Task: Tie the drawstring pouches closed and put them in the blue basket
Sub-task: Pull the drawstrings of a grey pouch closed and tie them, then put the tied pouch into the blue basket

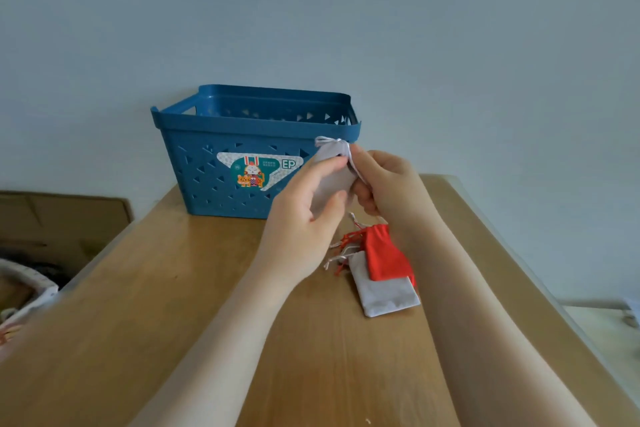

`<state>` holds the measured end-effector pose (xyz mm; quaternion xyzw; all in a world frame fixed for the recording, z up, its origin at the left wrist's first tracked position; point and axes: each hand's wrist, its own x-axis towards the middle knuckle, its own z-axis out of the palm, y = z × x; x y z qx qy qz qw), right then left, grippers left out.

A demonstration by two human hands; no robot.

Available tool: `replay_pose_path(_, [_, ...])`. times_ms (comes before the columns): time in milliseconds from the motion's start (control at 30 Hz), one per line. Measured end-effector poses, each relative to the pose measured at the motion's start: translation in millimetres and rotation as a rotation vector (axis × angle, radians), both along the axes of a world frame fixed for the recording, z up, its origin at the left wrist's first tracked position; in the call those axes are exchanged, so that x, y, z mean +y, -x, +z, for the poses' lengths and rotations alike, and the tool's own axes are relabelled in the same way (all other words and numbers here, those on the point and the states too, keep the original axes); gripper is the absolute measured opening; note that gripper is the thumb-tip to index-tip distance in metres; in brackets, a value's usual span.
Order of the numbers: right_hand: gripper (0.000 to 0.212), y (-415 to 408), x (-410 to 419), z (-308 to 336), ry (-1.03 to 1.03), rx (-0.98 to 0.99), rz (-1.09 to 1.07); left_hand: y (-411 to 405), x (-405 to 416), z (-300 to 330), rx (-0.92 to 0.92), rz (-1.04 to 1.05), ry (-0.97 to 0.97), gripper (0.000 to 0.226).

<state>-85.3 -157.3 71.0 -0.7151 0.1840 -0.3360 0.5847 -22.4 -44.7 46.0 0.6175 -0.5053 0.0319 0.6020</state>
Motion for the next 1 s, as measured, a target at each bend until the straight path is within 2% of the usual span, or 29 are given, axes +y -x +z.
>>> replay_pose_path(133, [0.026,-15.3,-12.8,12.3,0.034,0.122,0.058,-26.8,-17.2,22.4,0.086,0.147,-0.006,0.031])
replay_pose_path(267, [0.040,-27.9,-27.6,18.6,0.029,0.200,0.003,-67.1,-43.2,58.8,0.120,0.231,-0.028,0.032])
replay_pose_path(433, [0.029,-40.7,-41.9,27.9,0.011,0.213,0.014,-115.4,-84.5,87.8,0.193,0.252,-0.177,0.033])
replay_pose_path(500, [0.026,-48.8,-48.5,31.1,-0.026,0.207,0.003,-134.6,-98.2,83.1,0.177,0.280,-0.339,0.030])
replay_pose_path(600, [0.023,-58.4,-56.8,31.9,-0.068,0.204,-0.009,-156.0,-108.9,67.6,-0.052,0.492,-0.836,0.037])
replay_pose_path(633, [0.022,-60.5,-58.1,30.7,-0.071,0.205,-0.010,-159.8,-110.6,63.4,-0.096,0.547,-0.892,0.042])
replay_pose_path(667, [0.021,-62.2,-59.0,28.6,-0.071,0.210,-0.012,-162.9,-112.1,60.6,-0.107,0.569,-0.862,0.047])
replay_pose_path(767, [0.015,-65.3,-61.0,18.2,-0.083,0.230,-0.021,-160.7,-108.5,56.7,-0.096,0.528,-0.585,0.044])
replay_pose_path(900, [0.007,-59.2,-60.9,4.1,-0.075,0.243,-0.065,-146.6,-95.0,41.3,-0.389,0.445,-0.248,0.019])
replay_pose_path(1000, [0.010,-47.9,-58.3,-9.7,0.116,0.315,-0.166,-124.4,-79.4,15.9,-0.510,0.331,-0.050,0.019])
